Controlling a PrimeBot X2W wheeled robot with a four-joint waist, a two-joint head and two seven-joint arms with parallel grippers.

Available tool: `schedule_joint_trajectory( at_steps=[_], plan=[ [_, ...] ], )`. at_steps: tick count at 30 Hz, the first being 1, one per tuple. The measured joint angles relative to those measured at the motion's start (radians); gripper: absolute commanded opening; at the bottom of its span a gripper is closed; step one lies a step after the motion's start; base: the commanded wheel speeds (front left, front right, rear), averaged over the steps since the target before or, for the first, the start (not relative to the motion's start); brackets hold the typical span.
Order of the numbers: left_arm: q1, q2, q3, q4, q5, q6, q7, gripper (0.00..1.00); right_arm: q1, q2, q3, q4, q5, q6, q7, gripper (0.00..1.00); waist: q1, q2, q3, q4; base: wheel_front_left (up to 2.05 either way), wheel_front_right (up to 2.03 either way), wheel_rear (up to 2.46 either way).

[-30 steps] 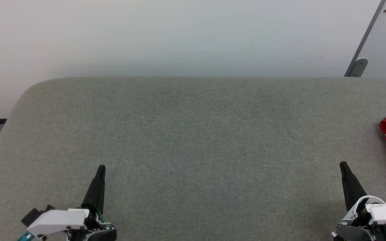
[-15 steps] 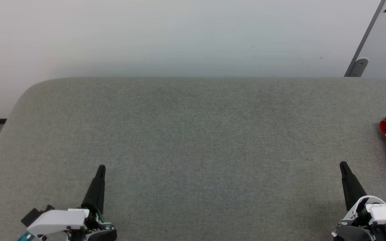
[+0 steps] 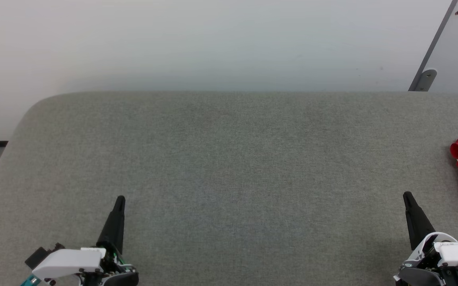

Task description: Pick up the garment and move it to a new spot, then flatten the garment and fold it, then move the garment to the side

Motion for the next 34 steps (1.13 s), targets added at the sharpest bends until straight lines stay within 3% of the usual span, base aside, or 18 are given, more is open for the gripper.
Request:
schedule_joint_trajectory(
  at_steps=[34],
  plan=[
    [0.000,0.000,0.000,0.000,0.000,0.000,0.000,0.00,0.000,0.000,0.000,0.000,0.000,0.000,0.000,0.00,0.0000,0.0000,0.000,0.000,0.00,0.00,0.00]
  ],
)
